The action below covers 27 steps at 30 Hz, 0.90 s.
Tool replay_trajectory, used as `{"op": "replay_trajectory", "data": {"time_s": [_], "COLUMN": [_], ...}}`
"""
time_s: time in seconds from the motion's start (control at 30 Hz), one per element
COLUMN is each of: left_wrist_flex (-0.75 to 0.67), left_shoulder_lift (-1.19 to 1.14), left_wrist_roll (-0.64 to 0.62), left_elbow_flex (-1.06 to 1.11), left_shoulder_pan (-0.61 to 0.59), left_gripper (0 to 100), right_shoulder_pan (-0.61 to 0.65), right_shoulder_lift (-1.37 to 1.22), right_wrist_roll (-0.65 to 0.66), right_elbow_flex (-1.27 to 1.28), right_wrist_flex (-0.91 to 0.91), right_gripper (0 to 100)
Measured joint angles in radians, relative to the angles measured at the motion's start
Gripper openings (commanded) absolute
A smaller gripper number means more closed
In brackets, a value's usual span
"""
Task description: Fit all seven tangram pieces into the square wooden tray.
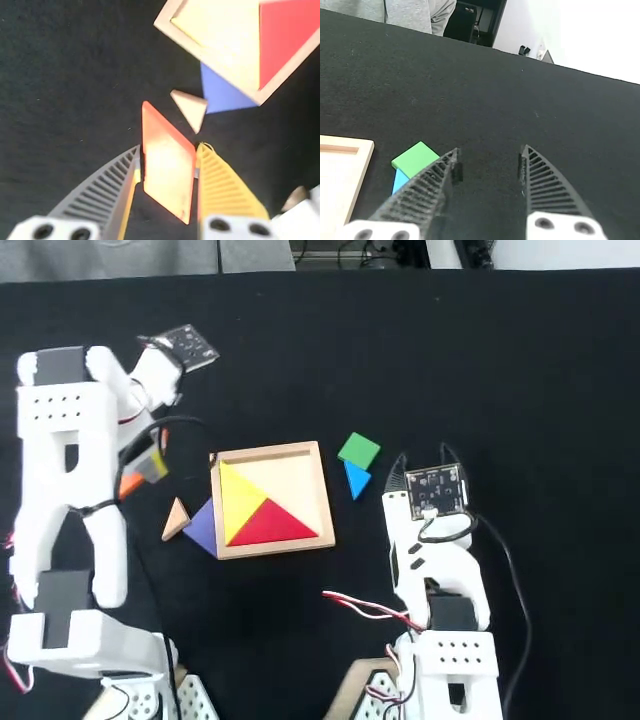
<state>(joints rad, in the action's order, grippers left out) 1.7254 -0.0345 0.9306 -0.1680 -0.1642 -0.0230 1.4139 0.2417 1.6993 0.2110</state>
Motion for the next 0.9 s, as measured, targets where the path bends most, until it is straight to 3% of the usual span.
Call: {"op": "replay_trajectory", "data": {"time_s": [0.47,0.9], "left_wrist_flex": [0.000,0.000], "left_shoulder_lift": [0.000,0.000], "left_wrist_roll": [-0.462,-0.715], "left_elbow_flex": [0.000,0.000], "left_shoulder_pan": [0.226,0.476], "left_gripper": [17,17], "right_shoulder_pan": [-0.063,-0.166], "right_shoulder_lift": [0.000,0.000], "right_wrist_roll": [-0.020,-0.133], "right_elbow_flex": [0.000,0.000], "right_wrist_flex": [0.000,-0.011], "right_gripper": [19.8,19.8]}}
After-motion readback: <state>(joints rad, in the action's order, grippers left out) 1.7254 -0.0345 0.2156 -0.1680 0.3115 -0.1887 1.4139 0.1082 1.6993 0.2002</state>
